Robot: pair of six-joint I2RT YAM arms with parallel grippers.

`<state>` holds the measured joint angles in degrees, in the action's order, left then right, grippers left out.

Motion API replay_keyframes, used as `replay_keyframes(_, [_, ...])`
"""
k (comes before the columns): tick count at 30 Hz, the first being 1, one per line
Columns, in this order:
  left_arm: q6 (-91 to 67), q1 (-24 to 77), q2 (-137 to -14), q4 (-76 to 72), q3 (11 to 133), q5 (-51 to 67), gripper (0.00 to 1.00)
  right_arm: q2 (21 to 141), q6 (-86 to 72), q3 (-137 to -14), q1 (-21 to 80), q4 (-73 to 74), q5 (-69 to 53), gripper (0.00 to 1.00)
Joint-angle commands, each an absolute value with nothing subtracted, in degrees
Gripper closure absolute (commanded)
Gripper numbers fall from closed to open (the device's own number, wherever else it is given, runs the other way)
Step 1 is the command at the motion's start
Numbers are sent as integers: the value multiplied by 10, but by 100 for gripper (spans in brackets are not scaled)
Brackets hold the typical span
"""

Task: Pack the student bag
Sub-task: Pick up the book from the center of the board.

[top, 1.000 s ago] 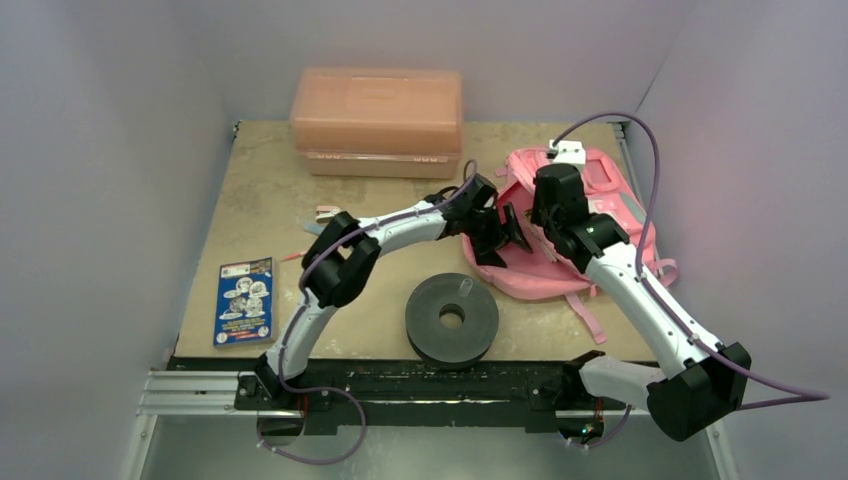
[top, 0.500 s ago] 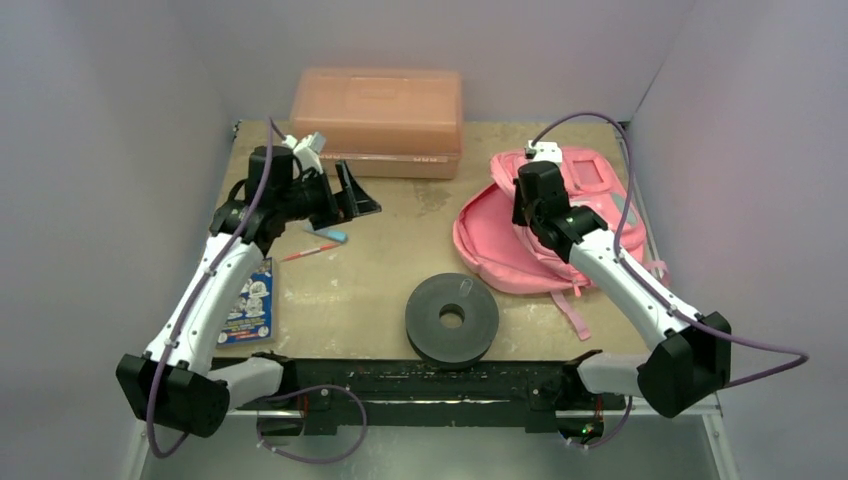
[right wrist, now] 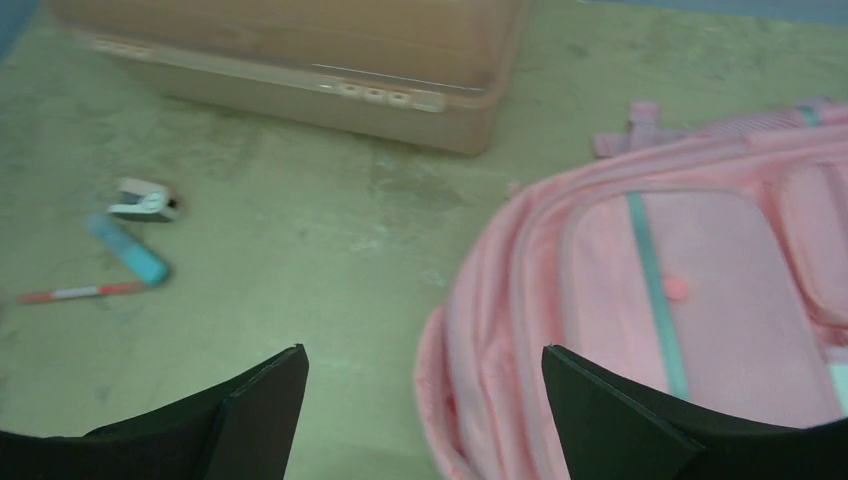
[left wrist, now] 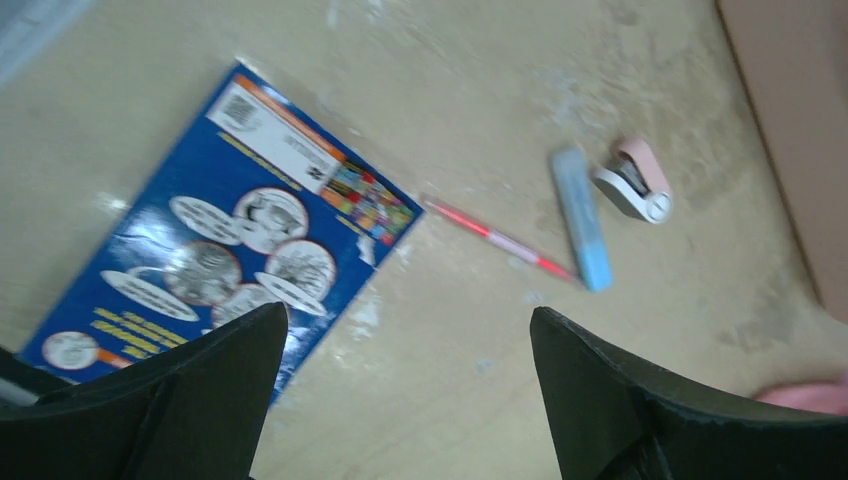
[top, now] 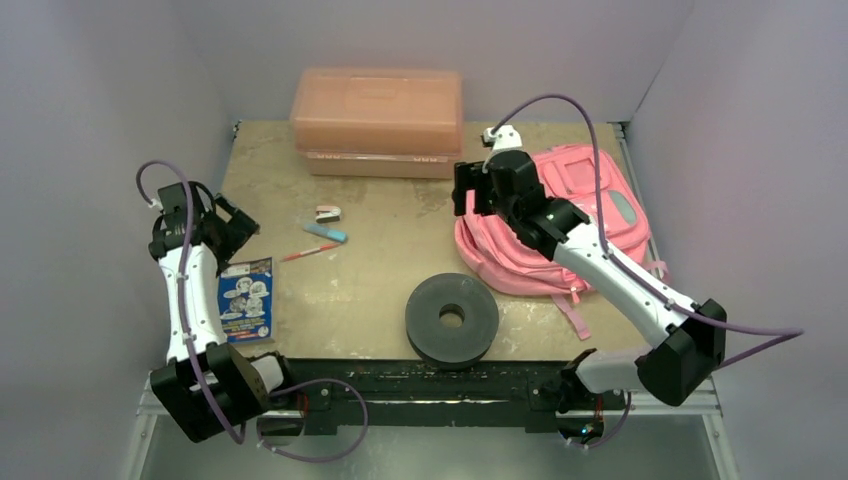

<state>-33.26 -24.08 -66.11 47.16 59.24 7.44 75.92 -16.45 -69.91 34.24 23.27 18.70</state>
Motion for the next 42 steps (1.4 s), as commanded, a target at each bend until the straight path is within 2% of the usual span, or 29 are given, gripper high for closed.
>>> replay_keyframes(1, [-275,-256,-674,436,602,-119,8,778,-168,-725,407,153,76,9])
replay_keyframes(5, [-198,-261,-729,408,610,-205,6,808,-168,-709,452,94,-5,9])
replay_keyframes(10, [-129,-269,-798,398,612,-175,3,850,-168,-711,493,74,-37,9])
replay_keyframes(16, [-98,-283,-876,384,616,-93,0,877,-168,-711,515,54,-66,9])
replay_keyframes(17, [-96,-291,-894,387,621,-39,0,881,-168,-711,517,51,-69,9])
replay_keyframes(19, [-96,-303,-927,390,626,35,0,889,-219,-711,521,48,-72,1])
replay_keyframes(21, [-99,-306,-954,399,634,75,0,894,-223,-711,524,45,-73,1])
replay_keyframes(28, [-133,-325,-954,398,621,113,0,926,-229,-717,531,27,-78,1])
replay_keyframes(33, [-158,-324,-947,386,595,180,1,969,-243,-740,535,18,-103,1])
replay_keyframes(42, [-233,-306,-908,336,511,307,12,1069,-377,-789,540,-42,-164,4])
